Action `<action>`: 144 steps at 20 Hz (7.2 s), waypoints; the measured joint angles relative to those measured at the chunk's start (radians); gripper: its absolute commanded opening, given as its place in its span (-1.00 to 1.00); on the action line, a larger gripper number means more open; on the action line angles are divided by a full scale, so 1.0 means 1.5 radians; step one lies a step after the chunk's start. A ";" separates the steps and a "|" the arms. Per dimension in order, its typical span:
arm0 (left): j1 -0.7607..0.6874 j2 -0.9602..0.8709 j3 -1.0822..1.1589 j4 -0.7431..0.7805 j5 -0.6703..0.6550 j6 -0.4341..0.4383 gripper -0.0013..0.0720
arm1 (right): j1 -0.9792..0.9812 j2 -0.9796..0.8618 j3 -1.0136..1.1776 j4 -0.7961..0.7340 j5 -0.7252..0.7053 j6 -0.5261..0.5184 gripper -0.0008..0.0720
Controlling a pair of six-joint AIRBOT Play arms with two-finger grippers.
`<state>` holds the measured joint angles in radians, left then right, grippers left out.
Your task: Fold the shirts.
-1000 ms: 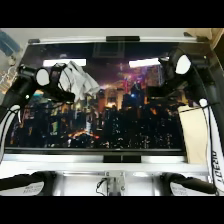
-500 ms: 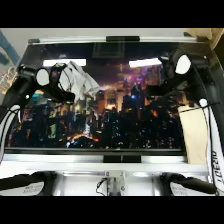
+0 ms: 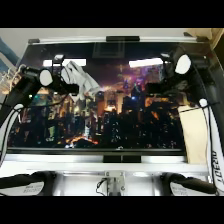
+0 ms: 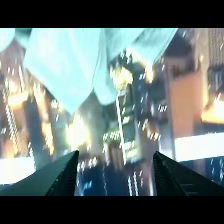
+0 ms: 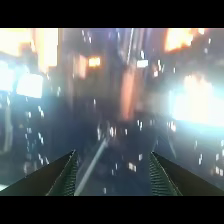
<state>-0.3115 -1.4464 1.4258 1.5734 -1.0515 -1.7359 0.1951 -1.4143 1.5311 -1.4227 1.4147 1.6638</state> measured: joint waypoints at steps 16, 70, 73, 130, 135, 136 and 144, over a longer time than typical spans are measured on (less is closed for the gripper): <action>0.167 -0.411 0.406 -0.056 -0.067 -0.003 -0.85 | 0.001 -0.015 0.000 0.067 -0.051 0.012 0.58; 0.069 -0.181 -0.052 -0.402 0.080 0.046 -0.85 | -0.001 -0.110 -0.291 0.201 -0.082 -0.076 -0.75; 0.071 -0.117 0.011 -0.370 0.076 0.099 -0.85 | -0.001 -0.050 -0.239 0.179 -0.073 -0.103 -0.75; 0.170 0.086 -0.474 -0.423 0.016 0.129 0.11 | -0.108 0.198 -0.562 0.254 -0.119 -0.135 0.82; 0.138 0.074 -0.490 -0.442 0.073 0.140 -0.85 | -0.042 0.166 -0.577 0.286 -0.174 -0.122 0.82; 0.137 0.076 -0.490 -0.443 0.080 0.143 -0.85 | -0.023 0.151 -0.579 0.293 -0.190 -0.120 0.82; 0.142 0.118 -0.483 -0.438 0.095 0.166 -0.86 | 0.093 0.052 -0.570 0.461 -0.341 -0.135 -0.75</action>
<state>-0.0990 -1.2697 0.7017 0.9169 -0.9085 -1.4868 0.3344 -1.3365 0.6762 -0.7311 0.9039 1.4616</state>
